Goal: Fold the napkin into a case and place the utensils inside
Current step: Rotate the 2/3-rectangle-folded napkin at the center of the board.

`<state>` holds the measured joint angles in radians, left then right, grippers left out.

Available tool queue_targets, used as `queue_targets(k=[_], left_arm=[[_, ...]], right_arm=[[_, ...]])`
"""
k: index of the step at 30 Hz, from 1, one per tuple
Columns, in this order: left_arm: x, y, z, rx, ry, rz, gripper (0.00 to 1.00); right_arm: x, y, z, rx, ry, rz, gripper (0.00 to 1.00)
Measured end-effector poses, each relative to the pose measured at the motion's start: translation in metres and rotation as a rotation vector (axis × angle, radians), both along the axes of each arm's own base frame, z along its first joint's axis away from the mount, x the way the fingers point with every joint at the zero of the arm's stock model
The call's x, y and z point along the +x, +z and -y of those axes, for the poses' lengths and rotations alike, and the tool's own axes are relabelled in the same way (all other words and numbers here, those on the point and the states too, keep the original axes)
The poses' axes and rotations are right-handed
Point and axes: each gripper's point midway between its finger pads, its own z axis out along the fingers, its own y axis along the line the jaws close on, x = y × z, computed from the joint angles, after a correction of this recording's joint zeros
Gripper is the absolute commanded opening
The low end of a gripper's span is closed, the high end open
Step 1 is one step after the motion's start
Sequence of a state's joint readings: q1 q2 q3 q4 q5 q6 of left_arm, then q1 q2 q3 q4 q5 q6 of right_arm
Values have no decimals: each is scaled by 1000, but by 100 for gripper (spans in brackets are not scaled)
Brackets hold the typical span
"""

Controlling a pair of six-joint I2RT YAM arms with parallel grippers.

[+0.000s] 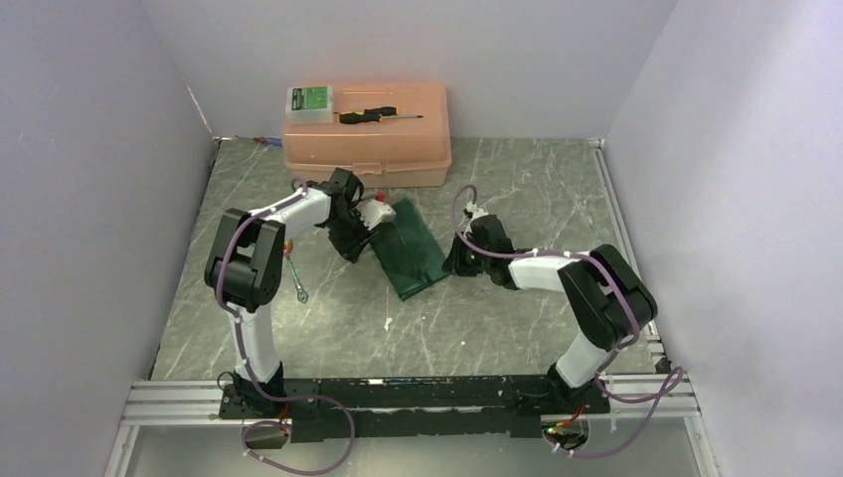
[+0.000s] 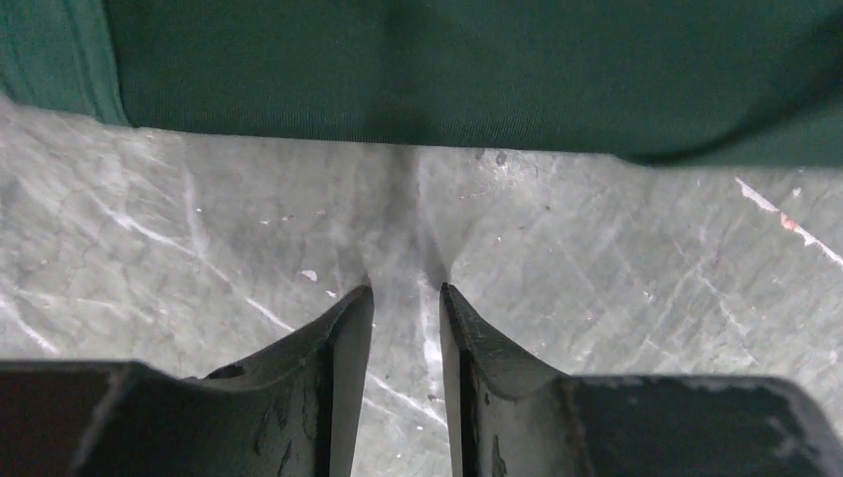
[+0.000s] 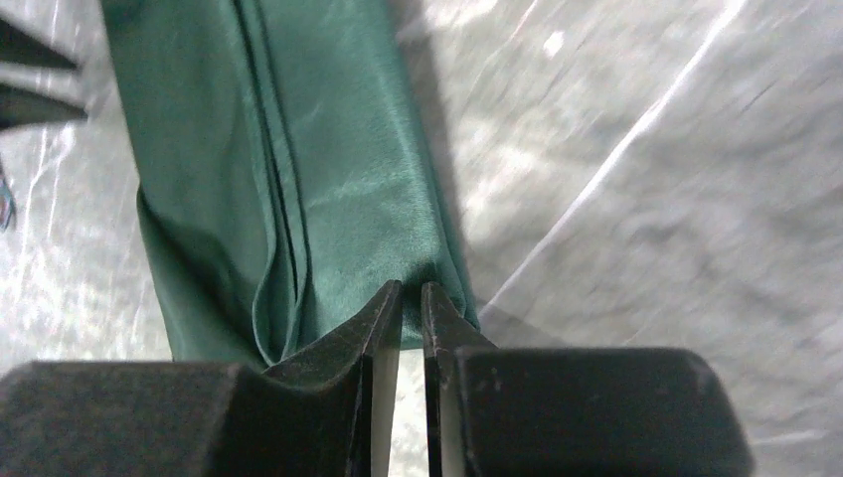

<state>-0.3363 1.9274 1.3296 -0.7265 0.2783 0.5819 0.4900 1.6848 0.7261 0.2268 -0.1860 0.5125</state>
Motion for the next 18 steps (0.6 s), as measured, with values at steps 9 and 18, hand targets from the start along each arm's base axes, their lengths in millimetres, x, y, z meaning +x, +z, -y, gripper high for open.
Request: queue_targets(k=[9, 18], left_arm=[[50, -3, 34, 6, -18, 100, 36], [54, 0, 79, -34, -105, 131, 36]], right_arm=[[-80, -2, -30, 37, 91, -59, 14], [-131, 1, -41, 36, 197, -114, 24]])
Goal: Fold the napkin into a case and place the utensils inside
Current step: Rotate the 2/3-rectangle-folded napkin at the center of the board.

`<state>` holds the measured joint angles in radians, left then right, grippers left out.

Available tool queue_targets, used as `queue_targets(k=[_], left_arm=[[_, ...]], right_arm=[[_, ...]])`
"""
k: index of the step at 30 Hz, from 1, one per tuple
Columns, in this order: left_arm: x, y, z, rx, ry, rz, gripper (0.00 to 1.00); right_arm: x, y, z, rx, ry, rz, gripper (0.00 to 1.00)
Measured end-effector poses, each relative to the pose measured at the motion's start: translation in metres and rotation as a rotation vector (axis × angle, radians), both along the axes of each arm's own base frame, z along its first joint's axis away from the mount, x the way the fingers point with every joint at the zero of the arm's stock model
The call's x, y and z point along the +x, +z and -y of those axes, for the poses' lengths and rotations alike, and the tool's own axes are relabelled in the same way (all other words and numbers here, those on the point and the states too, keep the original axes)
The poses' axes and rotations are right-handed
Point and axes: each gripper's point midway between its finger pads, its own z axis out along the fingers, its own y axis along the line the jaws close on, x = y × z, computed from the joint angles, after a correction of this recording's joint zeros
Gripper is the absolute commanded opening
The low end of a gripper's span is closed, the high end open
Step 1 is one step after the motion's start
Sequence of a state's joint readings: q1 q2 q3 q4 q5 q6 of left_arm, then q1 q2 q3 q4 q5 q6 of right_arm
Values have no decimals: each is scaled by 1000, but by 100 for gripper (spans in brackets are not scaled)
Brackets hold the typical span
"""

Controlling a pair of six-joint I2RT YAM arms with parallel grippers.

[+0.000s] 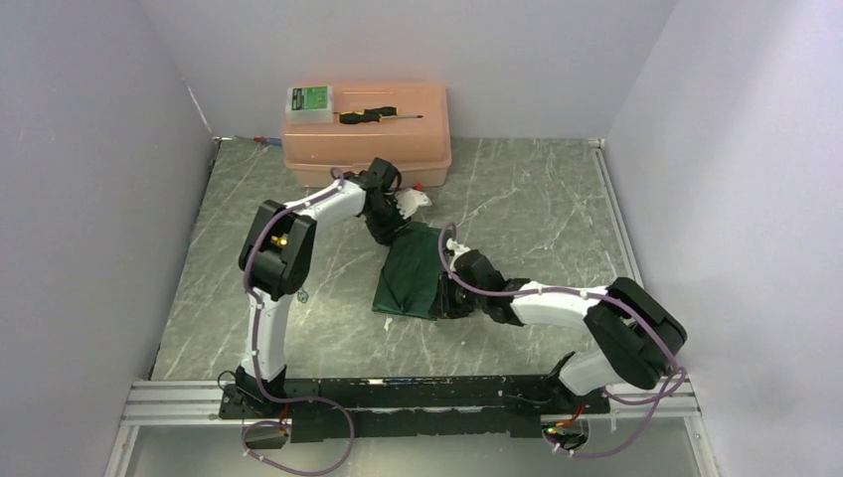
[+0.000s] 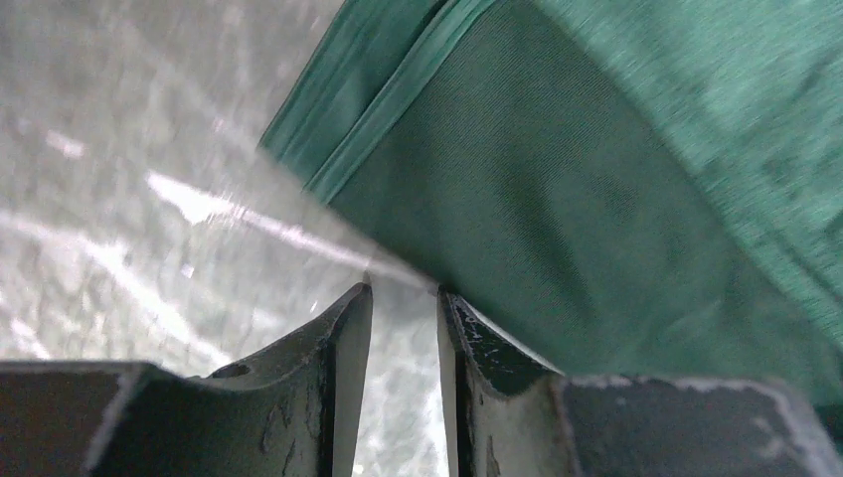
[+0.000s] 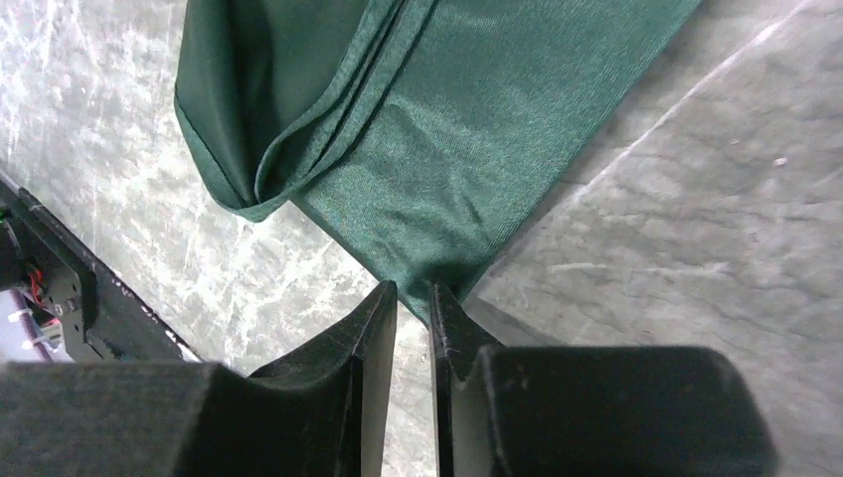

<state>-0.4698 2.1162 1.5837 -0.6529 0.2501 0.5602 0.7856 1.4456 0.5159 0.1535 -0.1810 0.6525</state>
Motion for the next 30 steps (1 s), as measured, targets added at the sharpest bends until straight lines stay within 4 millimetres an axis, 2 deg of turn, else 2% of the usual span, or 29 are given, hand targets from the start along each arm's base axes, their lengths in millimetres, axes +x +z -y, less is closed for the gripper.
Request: queue_targets(k=[2, 4, 6, 10, 13, 15, 17, 20, 23, 26, 28, 30], left_arm=[[-3, 1, 15, -13, -32, -5, 36], [-5, 2, 26, -22, -53, -11, 37], [-6, 4, 33, -30, -63, -15, 38], [-4, 12, 28, -33, -49, -29, 42], [-7, 24, 20, -35, -33, -40, 45], [-9, 39, 14, -41, -24, -35, 47], [-13, 56, 12, -55, -29, -21, 49], [-35, 85, 13, -78, -65, -9, 55], [-72, 96, 19, -80, -135, -30, 55], [-120, 87, 29, -56, -230, -91, 55], [-153, 71, 34, -19, -295, -155, 55], [-176, 57, 35, 17, -340, -200, 55]], right_arm=[[4, 6, 5, -22, 5, 2, 26], [20, 22, 13, -19, -19, 30, 27], [45, 43, 24, 4, -72, 79, 27], [107, 80, 51, 43, -202, 177, 24], [142, 84, 51, 47, -231, 195, 21], [161, 76, 44, 51, -222, 181, 20], [171, 62, 40, 46, -217, 155, 18], [176, 35, 36, 29, -207, 97, 15], [175, 12, 38, 11, -205, 48, 13], [176, 3, 42, 5, -213, 27, 11], [179, 1, 43, 9, -221, 31, 10], [181, 1, 44, 15, -226, 36, 9]])
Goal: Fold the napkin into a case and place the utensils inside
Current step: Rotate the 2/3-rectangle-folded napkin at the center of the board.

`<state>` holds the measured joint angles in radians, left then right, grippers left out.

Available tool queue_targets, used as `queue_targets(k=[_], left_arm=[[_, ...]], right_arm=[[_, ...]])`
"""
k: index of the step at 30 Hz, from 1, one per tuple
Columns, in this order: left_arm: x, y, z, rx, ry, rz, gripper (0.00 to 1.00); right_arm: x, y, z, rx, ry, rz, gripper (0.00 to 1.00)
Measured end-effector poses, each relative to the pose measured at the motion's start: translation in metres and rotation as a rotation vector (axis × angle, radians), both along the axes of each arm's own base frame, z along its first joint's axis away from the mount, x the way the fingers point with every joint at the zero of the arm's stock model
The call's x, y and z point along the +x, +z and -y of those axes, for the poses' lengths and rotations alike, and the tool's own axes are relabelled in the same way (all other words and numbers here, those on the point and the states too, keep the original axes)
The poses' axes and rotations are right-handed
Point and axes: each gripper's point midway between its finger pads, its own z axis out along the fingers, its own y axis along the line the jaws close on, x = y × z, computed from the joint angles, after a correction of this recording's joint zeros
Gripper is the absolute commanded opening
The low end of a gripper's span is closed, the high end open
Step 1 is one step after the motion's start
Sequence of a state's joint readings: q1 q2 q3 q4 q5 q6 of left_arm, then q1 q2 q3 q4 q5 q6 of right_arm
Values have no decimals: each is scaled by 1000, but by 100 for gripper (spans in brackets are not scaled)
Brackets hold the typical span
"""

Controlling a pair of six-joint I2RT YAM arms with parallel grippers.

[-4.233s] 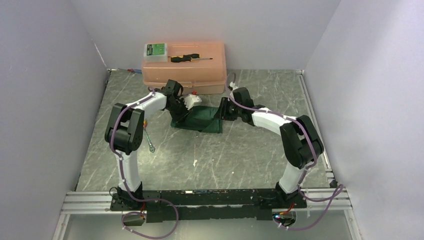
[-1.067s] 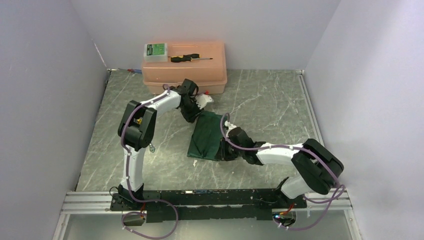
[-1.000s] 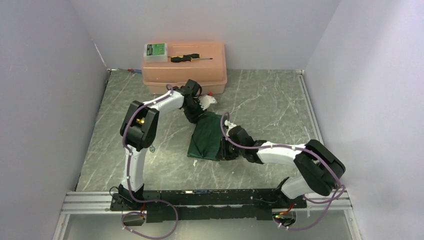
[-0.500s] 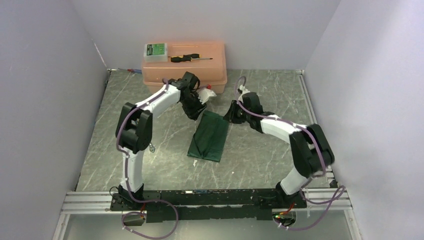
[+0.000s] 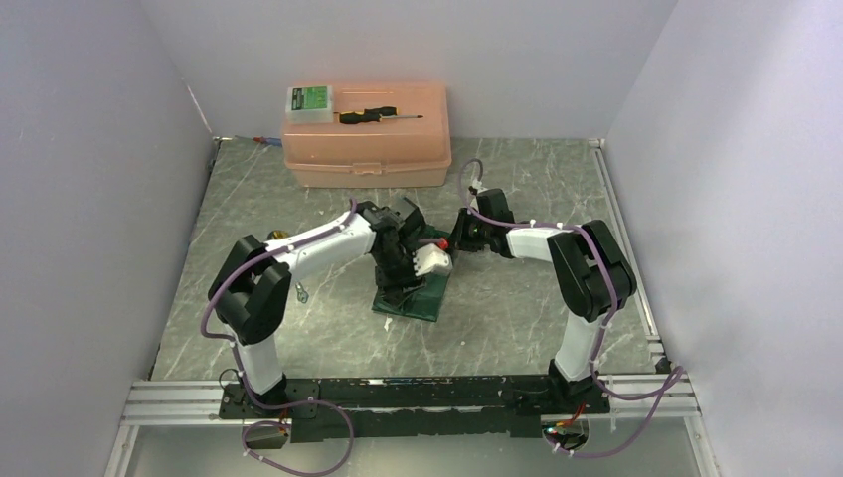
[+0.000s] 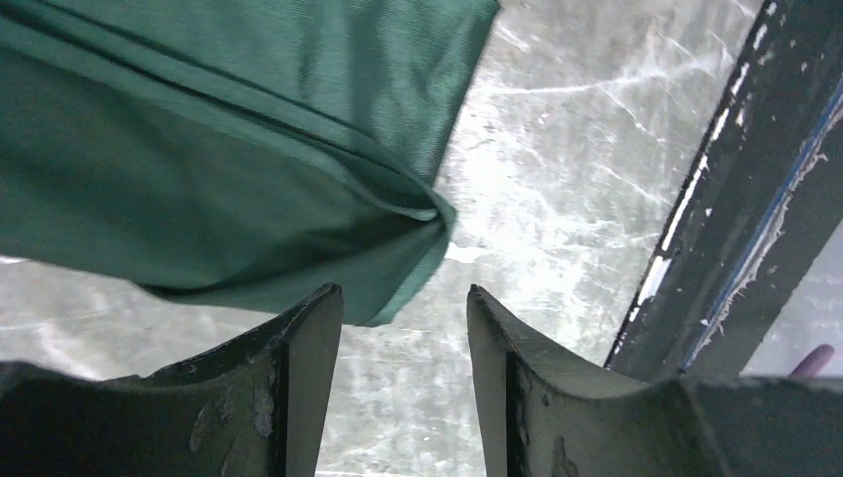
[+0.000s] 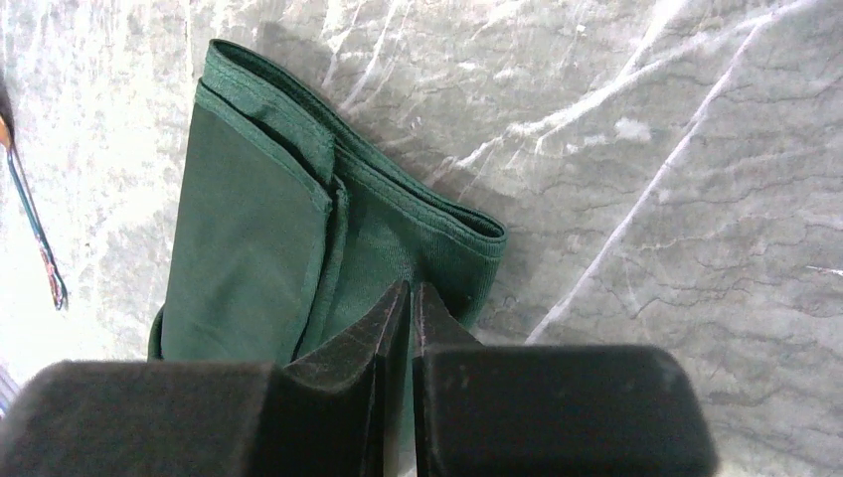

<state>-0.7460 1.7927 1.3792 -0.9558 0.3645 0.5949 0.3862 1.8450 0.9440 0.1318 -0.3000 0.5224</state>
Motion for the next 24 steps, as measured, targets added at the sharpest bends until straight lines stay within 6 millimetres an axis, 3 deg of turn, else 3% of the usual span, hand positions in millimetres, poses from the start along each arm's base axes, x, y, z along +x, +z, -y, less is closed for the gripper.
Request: queue_targets(k=[3, 15, 24], left_arm=[[-14, -7, 1, 29, -32, -18, 54], [-7, -23, 19, 37, -39, 37, 46], [-7, -41, 21, 59, 0, 22, 43]], right_arm=[[1, -1, 1, 3, -6, -1, 8], [1, -2, 2, 8, -12, 4, 5], [1, -3, 1, 24, -24, 7, 4]])
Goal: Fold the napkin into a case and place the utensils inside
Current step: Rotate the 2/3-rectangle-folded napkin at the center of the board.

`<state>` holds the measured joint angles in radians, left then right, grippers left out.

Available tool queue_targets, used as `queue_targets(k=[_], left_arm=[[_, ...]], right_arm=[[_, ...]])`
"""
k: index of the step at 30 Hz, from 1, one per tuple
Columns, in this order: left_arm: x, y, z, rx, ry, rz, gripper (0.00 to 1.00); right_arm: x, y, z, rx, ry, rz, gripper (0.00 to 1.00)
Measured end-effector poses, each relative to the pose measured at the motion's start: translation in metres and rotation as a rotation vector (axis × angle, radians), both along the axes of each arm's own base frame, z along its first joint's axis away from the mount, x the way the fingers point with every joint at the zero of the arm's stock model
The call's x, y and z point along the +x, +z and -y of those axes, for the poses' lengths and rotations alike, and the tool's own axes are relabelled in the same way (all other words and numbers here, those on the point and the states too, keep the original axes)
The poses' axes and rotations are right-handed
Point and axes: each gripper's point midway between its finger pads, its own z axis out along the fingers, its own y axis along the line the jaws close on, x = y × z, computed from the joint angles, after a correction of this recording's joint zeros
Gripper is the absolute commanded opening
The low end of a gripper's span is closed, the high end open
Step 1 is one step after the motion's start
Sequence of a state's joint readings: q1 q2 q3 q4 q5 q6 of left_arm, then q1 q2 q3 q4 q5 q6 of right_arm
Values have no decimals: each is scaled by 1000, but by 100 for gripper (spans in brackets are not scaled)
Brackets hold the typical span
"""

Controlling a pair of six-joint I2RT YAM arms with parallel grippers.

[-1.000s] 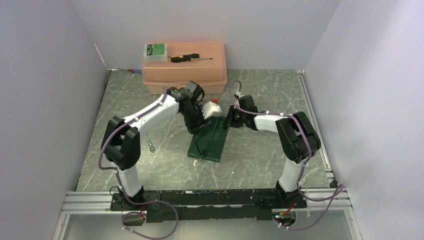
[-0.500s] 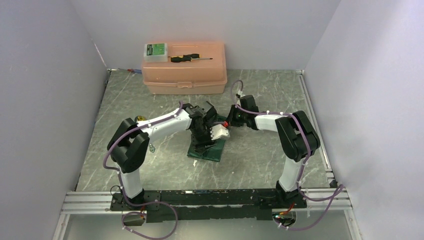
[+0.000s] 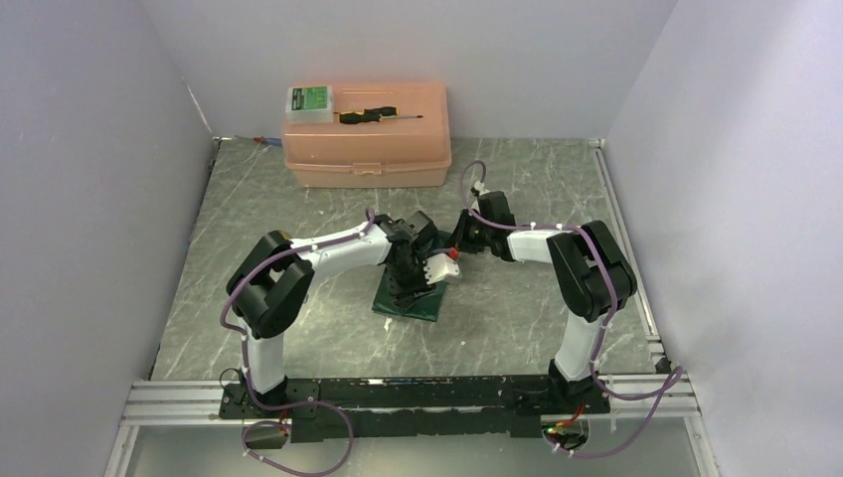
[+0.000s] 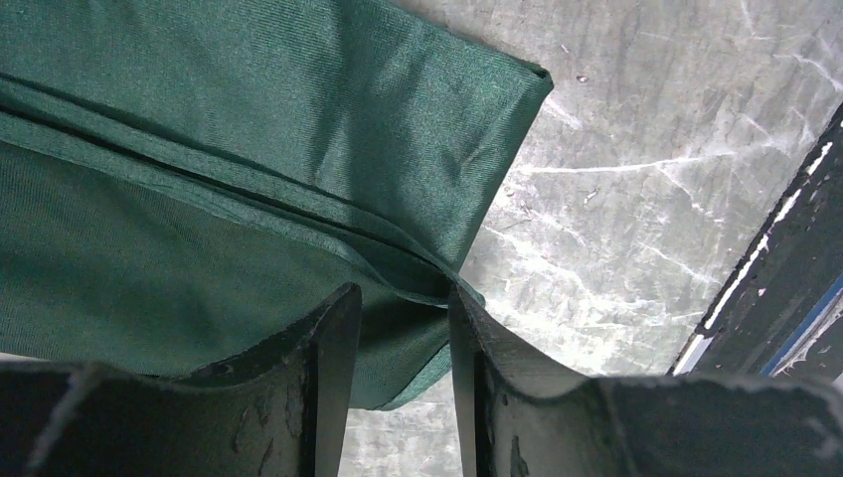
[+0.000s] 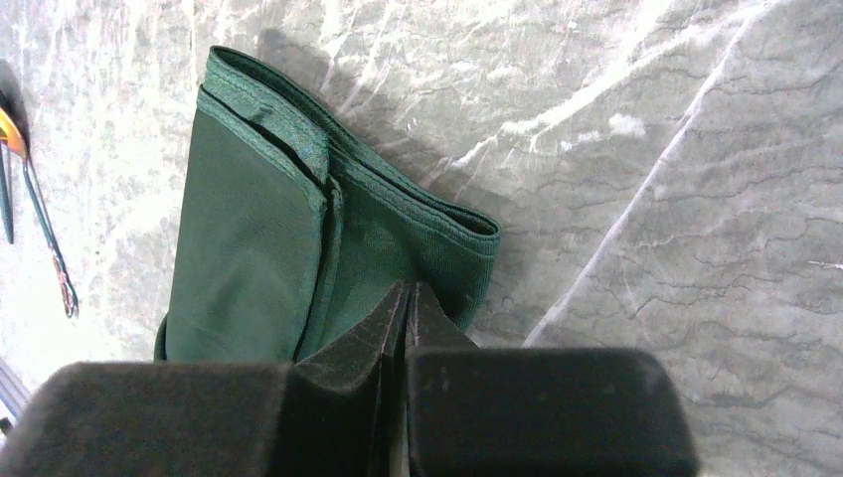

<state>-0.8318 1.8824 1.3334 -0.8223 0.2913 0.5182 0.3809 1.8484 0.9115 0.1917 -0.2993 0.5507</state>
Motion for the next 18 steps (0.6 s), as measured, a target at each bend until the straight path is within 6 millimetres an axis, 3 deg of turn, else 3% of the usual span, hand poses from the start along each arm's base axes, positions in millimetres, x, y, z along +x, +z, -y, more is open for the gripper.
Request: queue_targets(k=[5, 10, 18], left_arm=[[-1, -4, 0, -4, 14, -4, 29], [-9, -15, -5, 13, 14, -31, 26], [-14, -18, -6, 5, 8, -54, 12]], right_arm=[[0, 0, 0, 7, -3, 7, 3], [0, 0, 0, 8, -6, 8, 3], [0, 0, 0, 7, -7, 8, 2]])
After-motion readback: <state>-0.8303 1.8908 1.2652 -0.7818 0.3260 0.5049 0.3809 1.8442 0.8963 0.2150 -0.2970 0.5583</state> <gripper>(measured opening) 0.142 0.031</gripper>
